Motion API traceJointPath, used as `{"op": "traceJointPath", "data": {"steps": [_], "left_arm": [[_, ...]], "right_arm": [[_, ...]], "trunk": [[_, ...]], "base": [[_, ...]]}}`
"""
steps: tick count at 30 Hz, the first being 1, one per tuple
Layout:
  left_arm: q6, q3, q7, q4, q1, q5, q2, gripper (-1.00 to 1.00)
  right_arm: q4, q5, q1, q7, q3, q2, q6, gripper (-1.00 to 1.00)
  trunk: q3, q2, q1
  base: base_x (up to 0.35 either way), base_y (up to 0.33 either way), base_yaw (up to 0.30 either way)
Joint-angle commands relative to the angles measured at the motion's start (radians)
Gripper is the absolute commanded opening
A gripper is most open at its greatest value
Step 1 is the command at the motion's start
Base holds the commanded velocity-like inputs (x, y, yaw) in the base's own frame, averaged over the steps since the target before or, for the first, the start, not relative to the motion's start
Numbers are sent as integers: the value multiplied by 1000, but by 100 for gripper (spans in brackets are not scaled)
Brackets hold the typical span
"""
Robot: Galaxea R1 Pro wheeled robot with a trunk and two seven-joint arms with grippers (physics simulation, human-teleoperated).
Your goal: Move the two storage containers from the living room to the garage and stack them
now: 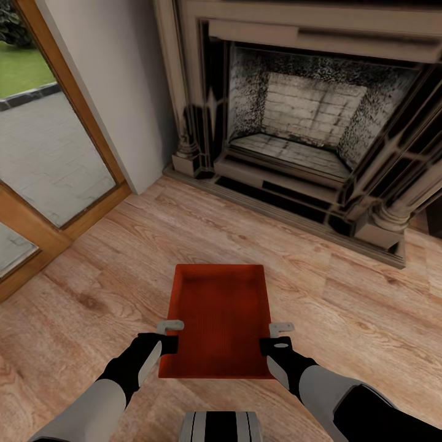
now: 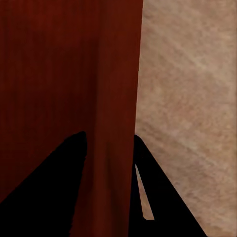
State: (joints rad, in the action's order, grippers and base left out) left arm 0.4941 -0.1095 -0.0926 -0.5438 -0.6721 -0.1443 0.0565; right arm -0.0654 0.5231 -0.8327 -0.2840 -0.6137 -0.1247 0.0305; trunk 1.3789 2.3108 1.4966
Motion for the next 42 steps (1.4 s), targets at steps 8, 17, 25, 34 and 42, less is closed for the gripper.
{"op": "traceJointPath", "data": {"steps": [8, 17, 25, 34, 42], "left_arm": [[6, -4, -12, -5, 0, 5, -1, -100], [7, -1, -13, 4, 0, 6, -1, -100], [6, -1, -12, 5, 0, 5, -1, -100], [6, -1, -12, 5, 0, 5, -1, -100], [6, -1, -13, 4, 0, 5, -3, -100]], "right_arm": [[0, 11, 0, -7, -8, 1, 2, -100], [1, 7, 0, -7, -8, 0, 2, -100], [1, 3, 0, -7, -8, 0, 0, -100], [0, 1, 0, -7, -8, 0, 0, -100], [-1, 0, 0, -7, -8, 0, 0, -100]], "trunk": [[1, 0, 0], [-24, -56, -31], [-50, -112, -61], [-78, -175, -96], [-103, -231, -127]], "base": [[0, 0, 0], [0, 0, 0], [0, 0, 0], [0, 0, 0], [0, 0, 0]]}}
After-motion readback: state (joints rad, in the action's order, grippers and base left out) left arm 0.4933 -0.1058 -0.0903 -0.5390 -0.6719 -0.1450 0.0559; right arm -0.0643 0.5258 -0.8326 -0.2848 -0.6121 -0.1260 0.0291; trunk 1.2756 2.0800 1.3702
